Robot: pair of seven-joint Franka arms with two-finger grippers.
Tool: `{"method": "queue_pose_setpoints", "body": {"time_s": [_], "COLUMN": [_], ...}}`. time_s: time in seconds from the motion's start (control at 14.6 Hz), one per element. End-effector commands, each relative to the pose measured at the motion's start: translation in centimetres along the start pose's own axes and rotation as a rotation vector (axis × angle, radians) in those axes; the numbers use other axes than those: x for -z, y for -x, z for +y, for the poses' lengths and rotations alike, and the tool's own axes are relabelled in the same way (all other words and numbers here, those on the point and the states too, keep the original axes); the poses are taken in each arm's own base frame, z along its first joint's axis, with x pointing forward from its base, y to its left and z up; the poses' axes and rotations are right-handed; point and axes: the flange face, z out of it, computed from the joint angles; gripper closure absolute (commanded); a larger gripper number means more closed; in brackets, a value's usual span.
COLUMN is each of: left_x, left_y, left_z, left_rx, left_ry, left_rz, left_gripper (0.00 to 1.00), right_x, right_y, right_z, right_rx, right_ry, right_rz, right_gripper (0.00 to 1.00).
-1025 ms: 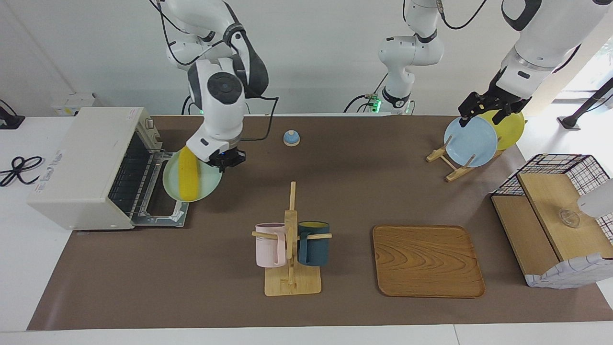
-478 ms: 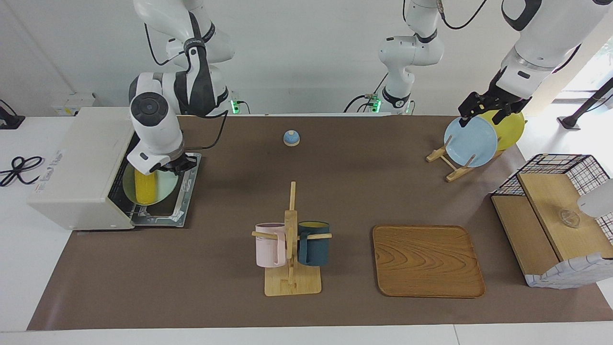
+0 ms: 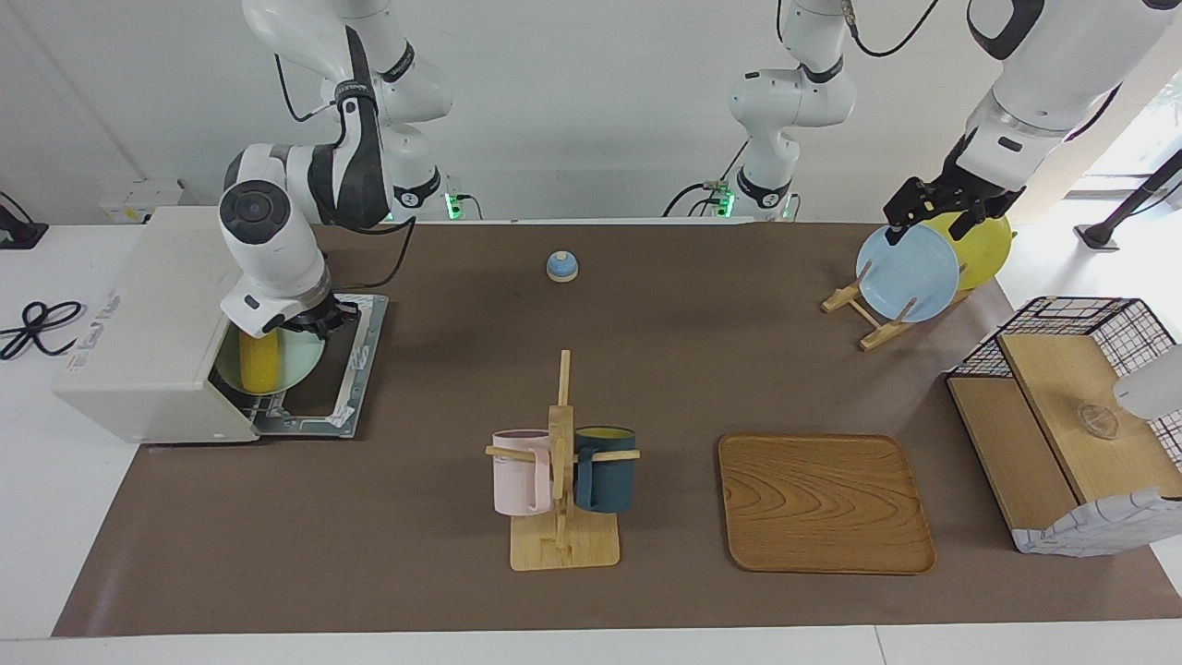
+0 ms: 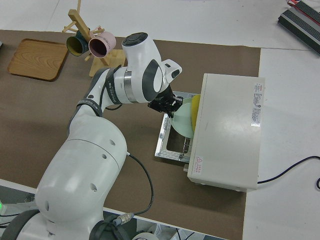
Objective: Put corn in oven
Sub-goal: 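Carry the plate with corn into the open oven with the right gripper, then release the plate and push the oven door upward with the right gripper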
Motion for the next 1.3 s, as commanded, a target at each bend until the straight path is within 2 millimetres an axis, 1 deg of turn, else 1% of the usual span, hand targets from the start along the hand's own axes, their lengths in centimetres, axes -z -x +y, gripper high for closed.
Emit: {"method": "queue_pose_setpoints", "body": {"time_s": [0.0,0.27,0.34,0.41,0.48,0.55,0.62,0.89,0.96,1.03,1.09,1.16,1.23], "left_x": [0.1,0.1,0.1,0.1,0.1,0.1,0.1,0.1,0.1,0.1,0.1,0.1,0.1], "left_y": [0.9,0.9,0.9,0.9,0.9,0.9,0.9,0.9,0.9,0.9,0.9,0.9,0.9], "left_z": [-0.4,-0.4,-0.4,-0.4,-0.4,-0.4,-0.4,-0.4,-0.4,-0.4,-0.4,-0.4,-0.4], "left_rx": [0.002,0.001,0.001,0.001,0.001,0.001,0.001,0.001,0.001,0.001,0.001,0.001,0.001], "left_ry": [-0.005,-0.005,-0.005,-0.005,-0.005,-0.005,-0.005,-0.005,-0.005,-0.005,-0.005,-0.005,-0.005], "left_rz": [-0.003,-0.002,-0.003,-0.002,-0.003,-0.003,-0.003,-0.003,-0.003,-0.002,-0.003,-0.003,-0.003], "left_gripper": [0.0,0.0,0.0,0.0,0.0,0.0,0.0,0.0,0.0,0.0,0.0,0.0,0.0], "right_x": [-1.8,-1.9,-1.9,-1.9,-1.9,-1.9,-1.8,-0.6,-0.2,0.8,1.4,1.6,1.7], "right_y": [2.0,2.2,2.2,2.2,2.2,2.2,2.1,1.5,1.4,1.1,0.7,0.6,0.4], "right_z": [1.3,1.5,1.5,1.5,1.5,1.5,1.5,0.8,0.3,-0.8,-1.9,-2.9,-4.2], "right_rx": [0.024,0.014,0.009,0.011,0.012,0.011,0.013,0.019,0.026,0.032,0.02,0.002,-0.016], "right_ry": [0.006,0.002,0.002,0.002,0.002,0.001,0.001,-0.002,-0.002,-0.011,-0.032,-0.044,-0.048], "right_rz": [0.012,0.001,0.001,0.001,0.001,0.004,0.007,0.017,0.019,0.027,0.038,0.052,0.065], "right_gripper": [1.0,1.0,0.95,0.82,0.8,0.73,0.64,0.59,0.59,0.59,0.66,0.77,0.95]}}
